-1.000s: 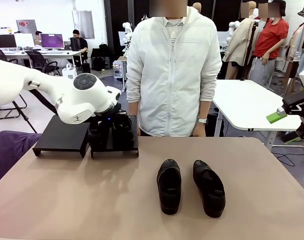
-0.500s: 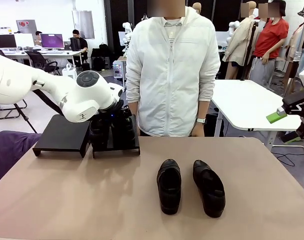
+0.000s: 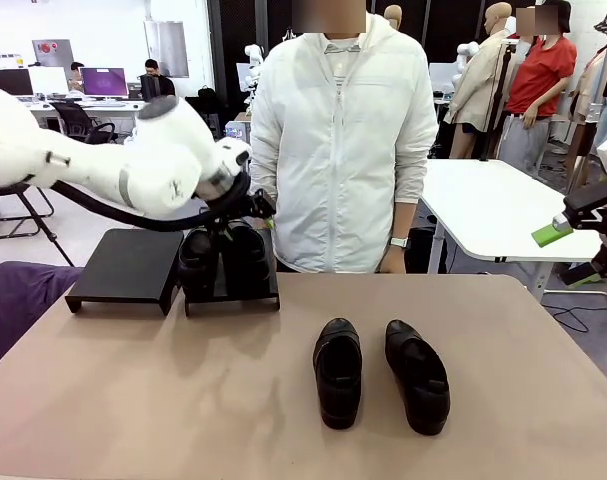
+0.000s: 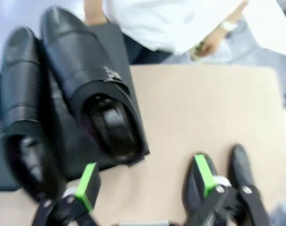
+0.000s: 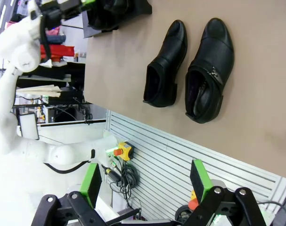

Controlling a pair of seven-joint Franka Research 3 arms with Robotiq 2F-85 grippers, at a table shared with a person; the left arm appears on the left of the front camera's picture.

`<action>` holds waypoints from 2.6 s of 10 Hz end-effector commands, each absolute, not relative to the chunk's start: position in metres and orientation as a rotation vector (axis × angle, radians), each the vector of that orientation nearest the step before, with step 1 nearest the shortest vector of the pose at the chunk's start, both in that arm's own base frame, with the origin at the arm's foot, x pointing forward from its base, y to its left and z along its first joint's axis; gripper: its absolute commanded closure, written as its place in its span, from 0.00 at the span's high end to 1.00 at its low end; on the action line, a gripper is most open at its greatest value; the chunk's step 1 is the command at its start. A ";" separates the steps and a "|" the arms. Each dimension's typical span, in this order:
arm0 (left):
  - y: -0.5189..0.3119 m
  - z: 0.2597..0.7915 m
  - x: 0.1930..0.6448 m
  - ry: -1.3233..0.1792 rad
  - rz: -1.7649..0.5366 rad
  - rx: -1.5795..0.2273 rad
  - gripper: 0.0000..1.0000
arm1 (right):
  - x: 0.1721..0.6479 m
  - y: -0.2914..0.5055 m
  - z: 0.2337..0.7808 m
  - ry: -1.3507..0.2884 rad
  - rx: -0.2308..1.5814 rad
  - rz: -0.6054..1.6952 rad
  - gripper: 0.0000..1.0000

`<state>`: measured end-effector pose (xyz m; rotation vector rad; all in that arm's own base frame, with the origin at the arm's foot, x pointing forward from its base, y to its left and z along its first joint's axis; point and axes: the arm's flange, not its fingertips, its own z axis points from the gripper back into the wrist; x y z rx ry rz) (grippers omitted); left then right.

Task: Organize the shoes by placing them on the stand.
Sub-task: Place the Shoe from the middle of the table onto the Shoes Stand, then pick up one Shoe and place it in the middle of the table.

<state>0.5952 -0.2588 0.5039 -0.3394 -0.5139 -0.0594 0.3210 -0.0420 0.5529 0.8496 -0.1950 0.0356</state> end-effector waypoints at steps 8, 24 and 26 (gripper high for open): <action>-0.053 0.539 0.457 -0.197 -0.044 -0.217 1.00 | 0.322 -0.045 0.554 -0.198 0.852 0.055 1.00; 0.078 0.472 0.331 -0.148 0.258 -0.407 1.00 | 0.322 -0.045 0.554 -0.198 0.852 0.055 1.00; 0.078 0.472 0.331 -0.148 0.258 -0.407 1.00 | 0.322 -0.045 0.554 -0.198 0.852 0.055 1.00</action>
